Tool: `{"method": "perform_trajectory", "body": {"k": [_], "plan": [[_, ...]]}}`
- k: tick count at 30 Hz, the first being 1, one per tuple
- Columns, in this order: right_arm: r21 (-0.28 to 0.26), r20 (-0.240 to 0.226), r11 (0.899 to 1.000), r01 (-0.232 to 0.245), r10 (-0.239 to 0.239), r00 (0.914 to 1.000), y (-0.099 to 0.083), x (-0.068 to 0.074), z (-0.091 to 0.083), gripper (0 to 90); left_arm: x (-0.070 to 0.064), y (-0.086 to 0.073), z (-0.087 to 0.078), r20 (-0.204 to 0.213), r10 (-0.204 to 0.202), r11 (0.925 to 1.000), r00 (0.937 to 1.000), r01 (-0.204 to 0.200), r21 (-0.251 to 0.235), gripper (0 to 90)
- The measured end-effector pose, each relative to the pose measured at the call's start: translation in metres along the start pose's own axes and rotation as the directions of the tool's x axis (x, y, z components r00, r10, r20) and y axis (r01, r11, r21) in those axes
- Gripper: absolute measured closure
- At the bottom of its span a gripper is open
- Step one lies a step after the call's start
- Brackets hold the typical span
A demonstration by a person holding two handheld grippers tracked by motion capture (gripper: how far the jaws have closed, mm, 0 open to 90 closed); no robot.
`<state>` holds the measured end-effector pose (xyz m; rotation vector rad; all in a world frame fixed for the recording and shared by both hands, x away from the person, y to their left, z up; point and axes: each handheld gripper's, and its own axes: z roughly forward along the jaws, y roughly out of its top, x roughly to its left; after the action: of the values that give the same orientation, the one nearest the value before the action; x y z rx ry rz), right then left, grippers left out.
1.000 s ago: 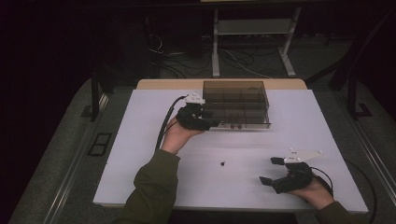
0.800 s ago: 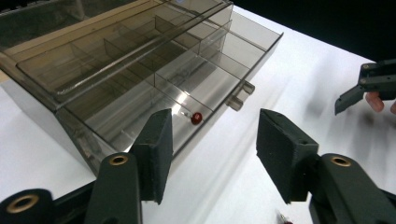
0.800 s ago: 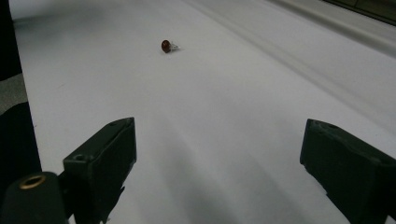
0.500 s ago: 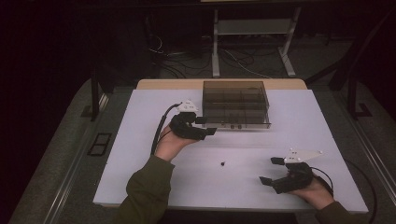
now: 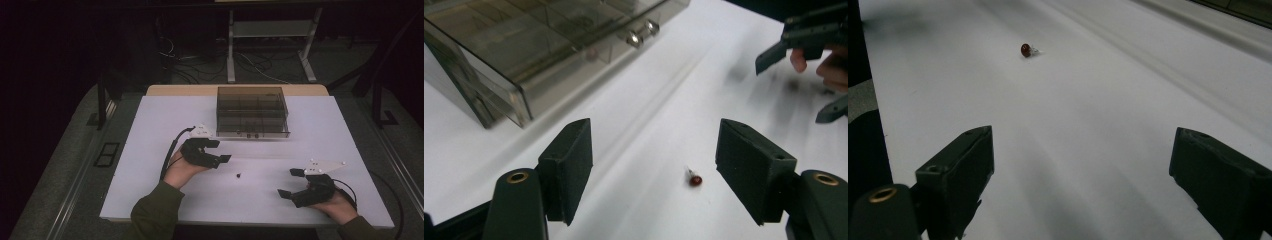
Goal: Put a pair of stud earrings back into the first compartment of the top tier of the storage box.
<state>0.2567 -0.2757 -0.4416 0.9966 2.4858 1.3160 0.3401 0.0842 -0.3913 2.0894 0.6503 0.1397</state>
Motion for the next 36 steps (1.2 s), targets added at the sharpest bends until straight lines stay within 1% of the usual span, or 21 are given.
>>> {"method": "perform_trajectory", "body": {"k": [2, 3, 4, 6, 7, 9, 12, 14, 17, 21, 24, 25, 29, 31, 32, 33, 34, 35, 36], "plan": [[0.0, 0.0, 1.0, 0.0, 0.0, 1.0, 0.0, 0.0, 0.0, 10.1, -0.003, -0.005, 0.002, 0.002, -0.007, 1.0, 1.0, 0.007, 0.004, 30.0], [0.0, 0.0, 1.0, 0.0, 0.0, 1.0, 0.0, 0.0, 0.0, 10.1, -0.003, -0.005, 0.002, 0.002, -0.007, 1.0, 1.0, 0.007, 0.004, 30.0], [0.0, 0.0, 1.0, 0.001, -0.001, 1.0, 0.0, 0.0, 0.0, 10.1, -0.005, -0.011, 0.003, 0.003, -0.009, 0.9999, 1.0, 0.009, 0.009, 30.0], [0.0, 0.0, 1.0, 0.002, -0.002, 1.0, 0.0, 0.0, 0.0, 10.1, -0.008, -0.017, 0.005, 0.001, -0.01, 0.9998, 0.9999, 0.01, 0.017, 30.0], [0.0, 0.0, 1.0, 0.002, -0.002, 1.0, 0.0, 0.0, 0.0, 10.1, -0.008, -0.017, 0.005, 0.001, -0.01, 0.9998, 0.9999, 0.01, 0.017, 30.0], [-0.001, -0.001, 1.0, 0.003, -0.003, 1.0, 0.0, 0.0, 0.0, 10.1, -0.013, -0.025, 0.008, 0.007, -0.011, 0.9994, 0.9999, 0.011, 0.032, 30.1], [0.0, 0.001, 1.0, 0.004, -0.004, 1.0, 0.0, 0.0, 0.001, 10.1, -0.017, -0.029, 0.009, 0.004, -0.014, 0.9994, 0.9999, 0.014, 0.031, 30.3], [-0.001, 0.003, 1.0, 0.009, -0.009, 1.0, 0.0, 0.001, 0.001, 10.1, -0.019, -0.032, 0.011, 0.002, -0.008, 0.9995, 1.0, 0.008, 0.03, 30.8], [0.003, -0.002, 1.0, 0.014, -0.014, 0.9999, 0.0, 0.002, 0.002, 10.1, -0.021, -0.032, 0.013, 0.002, -0.007, 0.9997, 1.0, 0.007, 0.023, 31.8], [0.016, -0.012, 0.999, 0.047, -0.047, 0.9988, -0.001, 0.001, 0.007, 10.1, -0.023, -0.032, 0.016, 0.008, 0.007, 0.9994, 0.9999, -0.008, 0.034, 34.0], [0.019, -0.012, 0.999, 0.045, -0.045, 0.9989, 0.0, -0.001, 0.009, 10.1, -0.026, -0.033, 0.022, 0.019, 0.013, 0.9988, 0.9997, -0.013, 0.046, 36.8], [0.019, -0.012, 0.999, 0.045, -0.045, 0.9989, 0.0, -0.001, 0.009, 10.1, -0.026, -0.033, 0.022, 0.019, 0.013, 0.9988, 0.9997, -0.013, 0.046, 38.0], [0.007, -0.012, 0.999, 0.039, -0.039, 0.9992, 0.0, 0.0, 0.007, 10.1, -0.03, -0.032, 0.031, 0.02, 0.023, 0.998, 0.9995, -0.024, 0.058, 41.1], [0.007, -0.012, 0.999, 0.039, -0.039, 0.9992, 0.0, -0.001, 0.006, 10.1, -0.031, -0.032, 0.033, 0.019, 0.019, 0.9979, 0.9996, -0.021, 0.061, 43.0], [0.007, -0.009, 0.999, 0.038, -0.038, 0.9993, 0.0, 0.0, 0.006, 10.1, -0.033, -0.032, 0.037, 0.028, 0.019, 0.9977, 0.9994, -0.021, 0.065, 43.7], [0.007, -0.009, 0.999, 0.038, -0.038, 0.9993, 0.0, 0.0, 0.006, 10.1, -0.033, -0.032, 0.037, 0.028, 0.019, 0.9977, 0.9994, -0.021, 0.065, 44.0], [0.009, -0.006, 0.999, 0.036, -0.036, 0.9993, 0.0, 0.0, 0.007, 10.1, -0.035, -0.032, 0.039, 0.032, 0.031, 0.9967, 0.999, -0.033, 0.074, 45.2], [0.009, -0.007, 0.999, 0.035, -0.035, 0.9994, 0.0, 0.001, 0.007, 10.1, -0.035, -0.032, 0.039, 0.032, 0.031, 0.9967, 0.999, -0.033, 0.074, 45.4], [0.01, -0.006, 0.999, 0.036, -0.036, 0.9993, -0.001, 0.001, 0.007, 10.1, -0.038, -0.032, 0.042, 0.027, 0.034, 0.9963, 0.9991, -0.036, 0.077, 46.2]]}}
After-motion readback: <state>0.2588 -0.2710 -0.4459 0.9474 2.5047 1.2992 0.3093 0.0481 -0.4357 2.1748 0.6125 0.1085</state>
